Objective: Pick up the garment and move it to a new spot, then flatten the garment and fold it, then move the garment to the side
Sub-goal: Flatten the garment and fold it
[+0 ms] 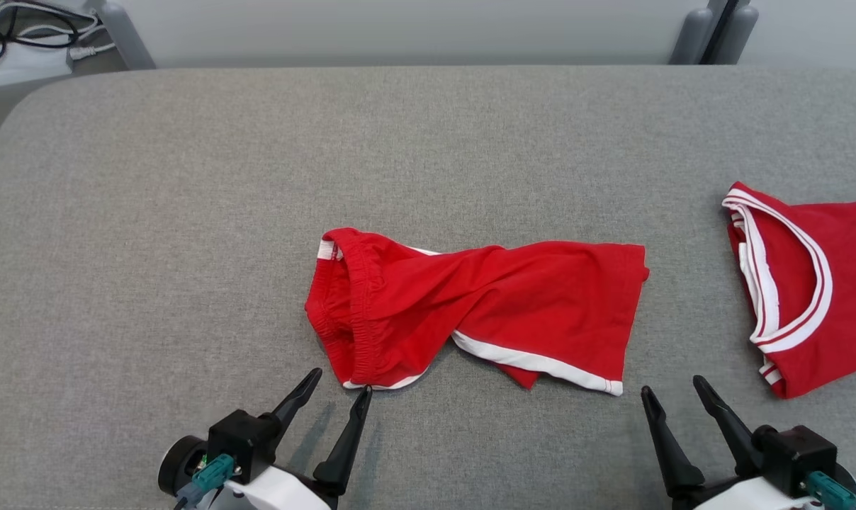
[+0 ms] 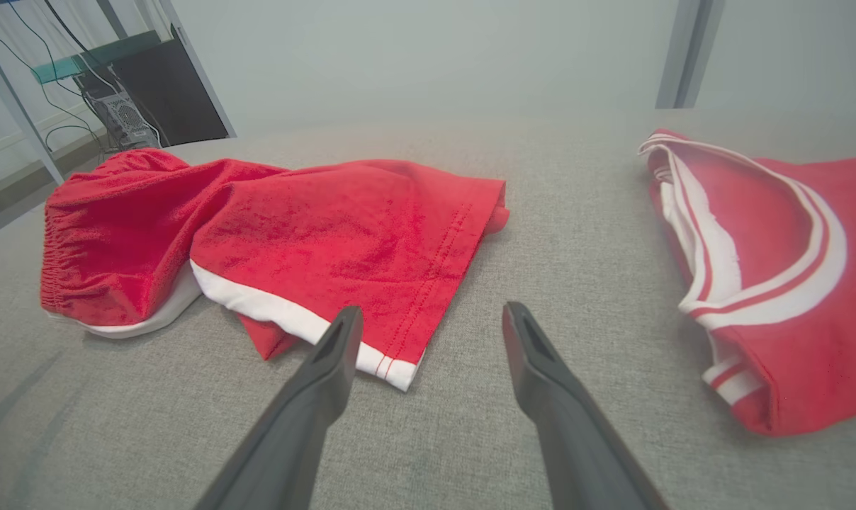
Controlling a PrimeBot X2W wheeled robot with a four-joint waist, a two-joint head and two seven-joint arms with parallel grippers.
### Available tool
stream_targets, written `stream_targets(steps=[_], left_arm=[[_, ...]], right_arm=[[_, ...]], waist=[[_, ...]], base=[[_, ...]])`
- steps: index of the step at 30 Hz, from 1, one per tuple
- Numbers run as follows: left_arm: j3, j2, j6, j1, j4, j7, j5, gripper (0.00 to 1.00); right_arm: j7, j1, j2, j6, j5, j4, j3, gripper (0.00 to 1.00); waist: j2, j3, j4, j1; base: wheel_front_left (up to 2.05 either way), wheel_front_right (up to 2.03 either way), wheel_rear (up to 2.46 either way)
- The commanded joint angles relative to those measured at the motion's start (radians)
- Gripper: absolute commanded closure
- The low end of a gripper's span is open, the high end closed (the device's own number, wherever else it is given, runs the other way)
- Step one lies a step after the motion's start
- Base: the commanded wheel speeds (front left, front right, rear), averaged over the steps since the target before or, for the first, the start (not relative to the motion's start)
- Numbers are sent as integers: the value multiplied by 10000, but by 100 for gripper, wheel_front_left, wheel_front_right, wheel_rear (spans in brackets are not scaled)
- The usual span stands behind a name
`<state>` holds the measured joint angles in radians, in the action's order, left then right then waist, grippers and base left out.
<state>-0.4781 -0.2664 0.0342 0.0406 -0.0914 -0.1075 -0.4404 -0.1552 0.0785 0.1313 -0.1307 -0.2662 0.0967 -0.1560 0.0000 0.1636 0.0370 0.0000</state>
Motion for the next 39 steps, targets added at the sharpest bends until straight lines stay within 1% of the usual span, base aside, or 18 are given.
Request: stream_targets(steps=[1, 11, 25, 30, 31, 32, 33, 34, 35, 39], left_arm=[[287, -68, -104, 636, 20, -164, 7, 0], [-60, 105, -540, 1322, -925, -358, 54, 0], [-234, 180, -746, 1761, -1711, -514, -17, 0], [-238, 178, -773, 1890, -1907, -481, -93, 0], [-235, 172, -779, 1920, -1940, -480, -106, 0], [-229, 165, -782, 1948, -1964, -487, -116, 5], [-226, 162, -781, 1970, -1994, -479, -133, 38], [-235, 157, -796, 1994, -2010, -492, -137, 69], [-237, 158, -817, 2008, -2022, -505, -164, 100], [-284, 137, -830, 2031, -2083, -424, -206, 100]], right_arm=[[4, -439, 195, 0, -49, -13, -371, 0], [-201, -1348, 225, 0, -210, 1130, -1005, 0], [-360, -2055, 279, 0, -346, 2076, -1465, 0], [-213, -2270, 281, 0, -306, 2343, -1759, 0], [-151, -2306, 295, 0, -280, 2407, -1810, 13], [-98, -2332, 279, 0, -283, 2472, -1822, 51], [-64, -2353, 270, 0, -281, 2530, -1819, 67], [-11, -2362, 265, 0, -282, 2589, -1825, 100], [7, -2366, 260, 0, -287, 2616, -1817, 100], [2, -2239, 272, 0, -341, 2549, -1738, 100]], waist=[[0, 315, -15, 0], [0, 922, -45, 0], [0, 1240, -67, 0], [0, 1280, -36, 0], [0, 1290, -30, 0], [0, 1302, -29, 0], [0, 1304, -19, 0], [0, 1302, -9, 0], [0, 1312, -7, 0], [0, 1297, -14, 0]], base=[[0, 0, 0], [0, 0, 0], [0, 0, 0], [0, 0, 0], [0, 0, 0], [0, 0, 0], [0, 0, 0], [0, 0, 0], [0, 0, 0], [0, 0, 0]])
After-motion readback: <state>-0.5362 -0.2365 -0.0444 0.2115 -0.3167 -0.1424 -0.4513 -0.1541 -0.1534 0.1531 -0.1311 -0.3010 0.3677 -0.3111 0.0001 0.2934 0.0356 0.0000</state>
